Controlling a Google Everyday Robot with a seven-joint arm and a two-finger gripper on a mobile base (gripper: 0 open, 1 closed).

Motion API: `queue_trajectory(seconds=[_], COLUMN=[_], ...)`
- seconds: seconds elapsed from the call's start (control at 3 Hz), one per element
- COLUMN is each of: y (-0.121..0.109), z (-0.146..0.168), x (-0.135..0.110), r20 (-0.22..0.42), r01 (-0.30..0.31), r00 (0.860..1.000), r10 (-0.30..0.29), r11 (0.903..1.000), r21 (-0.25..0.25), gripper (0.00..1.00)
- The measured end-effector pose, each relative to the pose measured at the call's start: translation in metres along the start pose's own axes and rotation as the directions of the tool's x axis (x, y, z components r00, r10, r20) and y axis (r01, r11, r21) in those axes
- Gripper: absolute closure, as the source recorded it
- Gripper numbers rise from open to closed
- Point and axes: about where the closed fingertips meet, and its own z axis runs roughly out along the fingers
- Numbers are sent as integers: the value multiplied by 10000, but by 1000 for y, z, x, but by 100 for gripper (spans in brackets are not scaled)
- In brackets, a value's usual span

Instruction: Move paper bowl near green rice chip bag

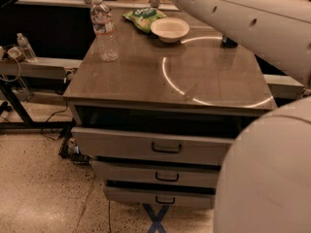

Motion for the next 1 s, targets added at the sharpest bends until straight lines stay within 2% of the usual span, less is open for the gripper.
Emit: queue_trajectory(seconds=[0.33,0.67,1.0], y=[-8,-31,-77], z=[-12,-9,-27], x=[-7,-37,-94], r20=[217,382,910], r01=[-61,-439,-1322], r00=[9997,9983,9865], r10=[59,446,1364], r11=[10000,9989,9899], r21=[67,-183,-508], gripper=[0,0,0])
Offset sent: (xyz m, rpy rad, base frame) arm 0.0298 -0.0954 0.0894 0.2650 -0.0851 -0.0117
